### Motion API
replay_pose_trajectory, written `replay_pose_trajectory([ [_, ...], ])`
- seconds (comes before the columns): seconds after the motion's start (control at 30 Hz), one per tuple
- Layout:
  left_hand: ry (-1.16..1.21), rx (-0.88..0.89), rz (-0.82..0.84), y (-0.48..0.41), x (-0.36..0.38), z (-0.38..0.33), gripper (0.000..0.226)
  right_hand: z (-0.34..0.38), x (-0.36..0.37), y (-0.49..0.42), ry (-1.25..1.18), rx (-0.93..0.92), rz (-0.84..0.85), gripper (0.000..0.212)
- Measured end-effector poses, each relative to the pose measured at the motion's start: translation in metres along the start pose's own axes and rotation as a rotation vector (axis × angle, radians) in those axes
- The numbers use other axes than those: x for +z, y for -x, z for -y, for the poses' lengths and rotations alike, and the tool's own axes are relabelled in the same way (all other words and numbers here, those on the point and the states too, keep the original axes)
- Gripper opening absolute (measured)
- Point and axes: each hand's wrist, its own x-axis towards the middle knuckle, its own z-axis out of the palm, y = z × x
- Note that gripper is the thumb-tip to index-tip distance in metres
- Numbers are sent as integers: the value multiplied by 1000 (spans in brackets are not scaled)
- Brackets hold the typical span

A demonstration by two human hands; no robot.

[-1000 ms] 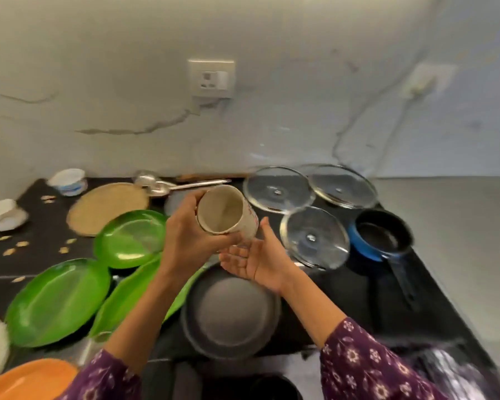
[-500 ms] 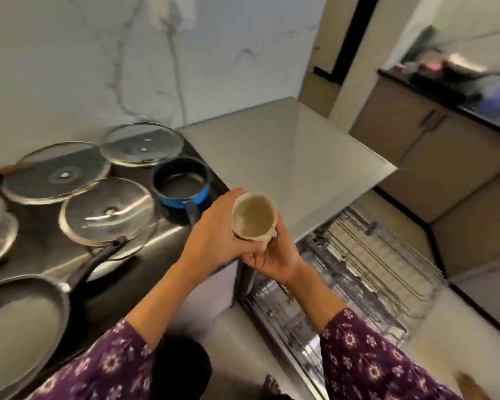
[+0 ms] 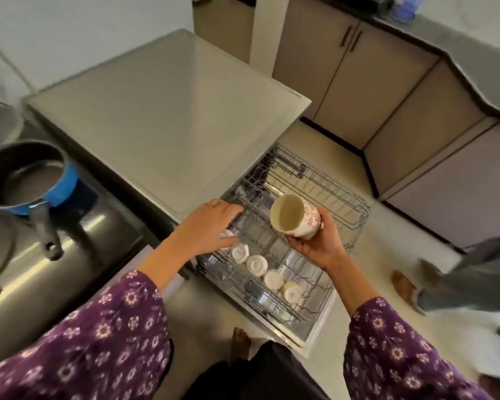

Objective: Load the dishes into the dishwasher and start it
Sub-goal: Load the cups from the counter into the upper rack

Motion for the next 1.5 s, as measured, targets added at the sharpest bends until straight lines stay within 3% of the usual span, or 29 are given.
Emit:
replay_pose_trajectory([
  [0.23,-193,207,129,-50,28,30,36,16,-53,-37,264,-106,-256,45],
  [0.37,-175,276,26,-73,32,44,22,8,-53,-71,551,-177,-413,51],
  [0.5,-47,286,-14,-84,36,53,16,-3,-33,-112,978,-319,-437,69],
  [0.67,109,178,-47,-85,39,59,24,-20,-4,-164,1363,-431,-294,83],
  [0.87,88,-89,-398,-87,34,57,31,-38,38,-215,1607,-409,-10,92],
  [1.03,44,-45,-457,-91,38,61,27,-55,60,-249,1829,-375,143,100],
  [1.2,22,-48,-431,-94,45,69,28,-63,70,-266,1904,-212,211,82],
  [1.37,25,-66,-389,-93,45,68,31,-68,74,-281,1916,-185,281,63],
  [1.5,33,-92,-349,-92,43,67,29,-66,75,-293,1932,-149,218,58],
])
